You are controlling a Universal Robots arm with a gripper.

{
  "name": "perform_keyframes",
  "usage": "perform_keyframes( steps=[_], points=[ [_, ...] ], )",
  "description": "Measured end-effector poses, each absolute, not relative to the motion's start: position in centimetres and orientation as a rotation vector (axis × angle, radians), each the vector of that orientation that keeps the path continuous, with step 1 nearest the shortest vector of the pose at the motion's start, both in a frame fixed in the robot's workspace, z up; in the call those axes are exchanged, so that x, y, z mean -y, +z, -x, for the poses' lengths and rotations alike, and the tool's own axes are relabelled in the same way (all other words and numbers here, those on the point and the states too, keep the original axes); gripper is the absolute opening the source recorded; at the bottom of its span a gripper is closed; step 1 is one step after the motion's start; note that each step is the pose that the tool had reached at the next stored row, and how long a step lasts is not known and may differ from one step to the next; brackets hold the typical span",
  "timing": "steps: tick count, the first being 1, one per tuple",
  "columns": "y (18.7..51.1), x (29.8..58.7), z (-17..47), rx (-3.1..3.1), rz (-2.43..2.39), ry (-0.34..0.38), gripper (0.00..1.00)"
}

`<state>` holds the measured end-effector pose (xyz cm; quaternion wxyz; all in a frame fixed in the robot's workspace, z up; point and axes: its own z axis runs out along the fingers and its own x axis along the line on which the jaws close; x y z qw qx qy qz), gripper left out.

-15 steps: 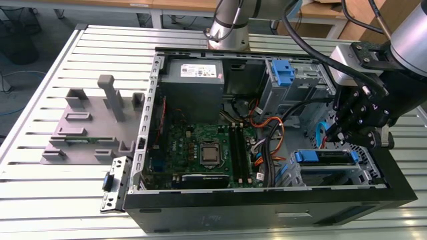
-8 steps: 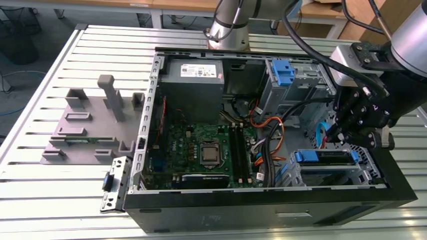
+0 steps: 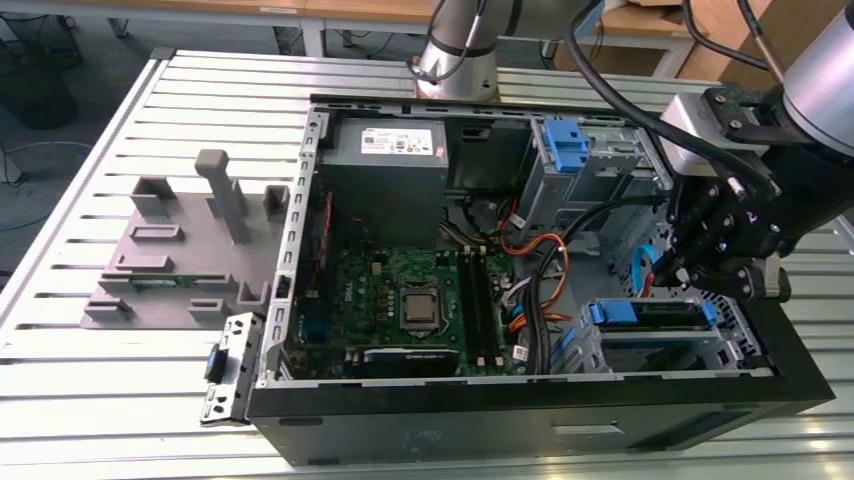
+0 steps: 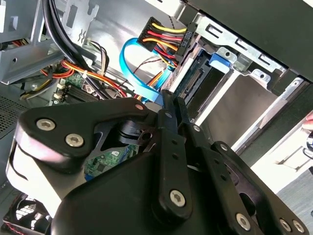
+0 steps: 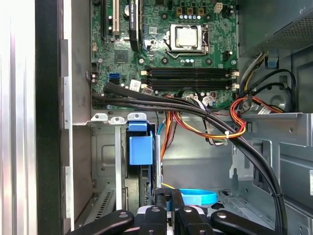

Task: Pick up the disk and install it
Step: 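Insert the first disk wire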

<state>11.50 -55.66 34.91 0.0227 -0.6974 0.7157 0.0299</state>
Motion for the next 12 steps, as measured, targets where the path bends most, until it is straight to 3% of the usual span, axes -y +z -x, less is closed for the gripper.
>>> perform_keyframes(
  steps=[12],
  points=[
    [34.7, 56.57, -11.5, -2.185, 2.185, 0.085, 0.16]
  ],
)
